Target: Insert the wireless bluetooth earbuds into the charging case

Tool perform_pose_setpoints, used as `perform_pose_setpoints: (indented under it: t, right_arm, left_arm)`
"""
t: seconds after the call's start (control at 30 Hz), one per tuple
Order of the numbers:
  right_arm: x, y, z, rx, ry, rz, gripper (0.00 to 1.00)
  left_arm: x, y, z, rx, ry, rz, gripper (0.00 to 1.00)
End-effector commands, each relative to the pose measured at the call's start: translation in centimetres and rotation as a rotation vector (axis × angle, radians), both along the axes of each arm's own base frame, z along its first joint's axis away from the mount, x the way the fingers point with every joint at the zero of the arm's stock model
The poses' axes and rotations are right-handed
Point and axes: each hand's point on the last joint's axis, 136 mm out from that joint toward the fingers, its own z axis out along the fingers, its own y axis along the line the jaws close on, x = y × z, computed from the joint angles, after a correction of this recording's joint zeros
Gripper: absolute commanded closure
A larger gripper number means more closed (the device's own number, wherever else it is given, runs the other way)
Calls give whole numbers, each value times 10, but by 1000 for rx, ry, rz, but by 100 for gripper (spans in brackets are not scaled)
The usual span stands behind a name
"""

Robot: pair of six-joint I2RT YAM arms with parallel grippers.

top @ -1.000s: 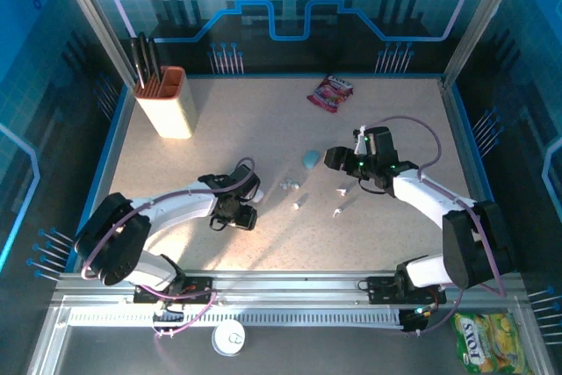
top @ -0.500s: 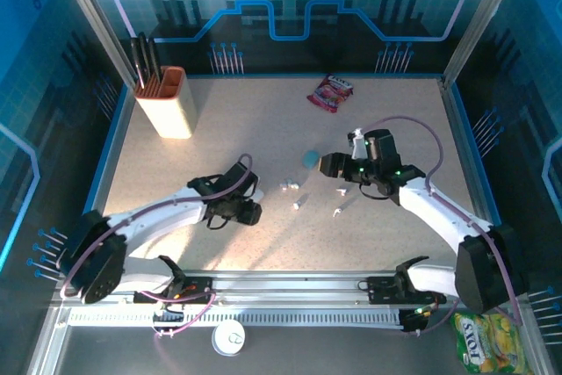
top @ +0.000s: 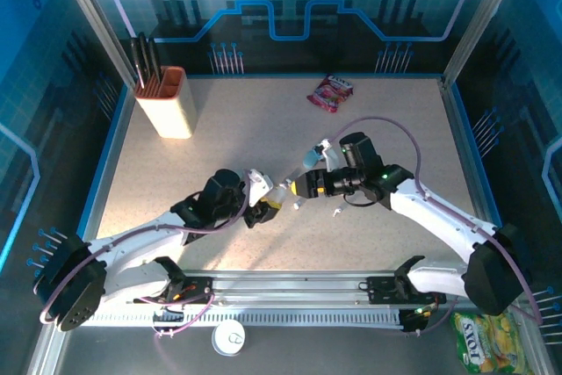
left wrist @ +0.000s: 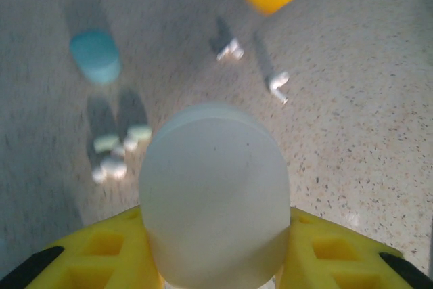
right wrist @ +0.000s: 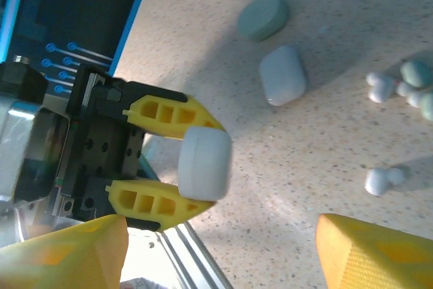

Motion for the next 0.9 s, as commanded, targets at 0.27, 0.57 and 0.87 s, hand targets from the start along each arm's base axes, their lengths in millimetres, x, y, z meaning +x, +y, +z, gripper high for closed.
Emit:
perform_pose_setpoints:
  t: [0.27,0.57,0.87]
  right_arm:
    - [-9,35,0,10,60,96,33]
    - [-9,29,-3,-16,67,69,65]
    - [-6,27,5,-14,53,55,54]
  left_arm:
    - [-9,-19,35,-80,-239,-159,73]
    - [-8,-18,30,-61,-238,-156,71]
    - [-8,-15,24,-35,-235,-151,70]
